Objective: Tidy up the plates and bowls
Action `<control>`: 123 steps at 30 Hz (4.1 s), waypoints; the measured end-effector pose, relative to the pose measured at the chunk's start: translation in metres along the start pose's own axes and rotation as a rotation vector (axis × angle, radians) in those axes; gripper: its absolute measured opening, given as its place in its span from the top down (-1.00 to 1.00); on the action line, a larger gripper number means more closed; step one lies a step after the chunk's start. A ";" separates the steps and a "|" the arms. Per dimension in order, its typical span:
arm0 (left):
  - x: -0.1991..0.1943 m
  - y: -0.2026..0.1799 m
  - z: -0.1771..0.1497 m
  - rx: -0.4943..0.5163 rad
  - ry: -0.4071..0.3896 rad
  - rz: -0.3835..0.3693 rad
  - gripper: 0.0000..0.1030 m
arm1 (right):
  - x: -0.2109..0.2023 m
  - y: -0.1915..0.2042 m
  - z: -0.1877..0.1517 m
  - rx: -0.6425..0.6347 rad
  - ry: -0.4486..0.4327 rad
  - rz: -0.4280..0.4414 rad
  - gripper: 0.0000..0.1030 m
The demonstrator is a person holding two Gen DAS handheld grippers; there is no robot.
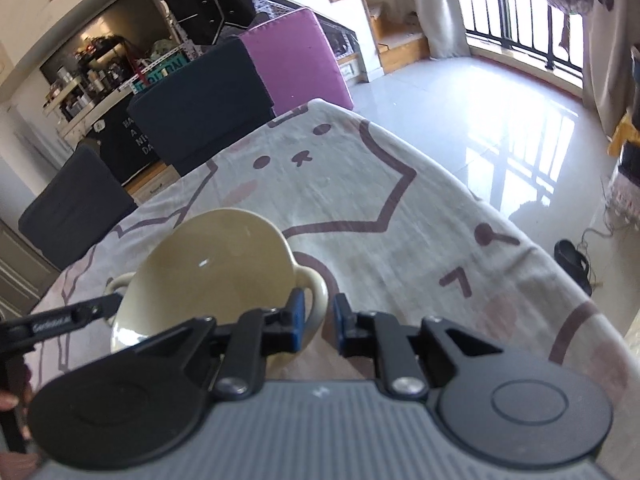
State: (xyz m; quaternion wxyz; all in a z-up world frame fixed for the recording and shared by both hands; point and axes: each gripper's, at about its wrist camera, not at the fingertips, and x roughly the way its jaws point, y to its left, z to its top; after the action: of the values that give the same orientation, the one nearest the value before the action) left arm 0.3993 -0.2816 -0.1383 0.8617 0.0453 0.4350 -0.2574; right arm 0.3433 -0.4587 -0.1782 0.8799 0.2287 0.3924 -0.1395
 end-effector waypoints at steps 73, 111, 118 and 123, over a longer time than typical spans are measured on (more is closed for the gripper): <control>-0.338 0.072 -0.158 -0.331 -0.223 -0.011 0.51 | -0.225 0.118 -0.098 -0.251 -0.119 0.396 0.56; -0.353 0.172 -0.280 -0.428 -0.116 0.038 0.50 | -0.171 0.200 -0.184 -0.347 0.262 0.495 0.56; -0.335 0.177 -0.287 -0.439 -0.050 0.015 0.50 | -0.161 0.195 -0.192 -0.342 0.328 0.454 0.56; -0.325 0.184 -0.292 -0.452 -0.010 0.005 0.50 | -0.155 0.196 -0.201 -0.360 0.368 0.427 0.55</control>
State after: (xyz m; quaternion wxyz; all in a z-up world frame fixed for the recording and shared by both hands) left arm 0.1166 0.0966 -0.0944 0.8526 -0.1490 0.4774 -0.1517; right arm 0.1991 -0.1781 -0.1214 0.8300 0.1679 0.5063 0.1630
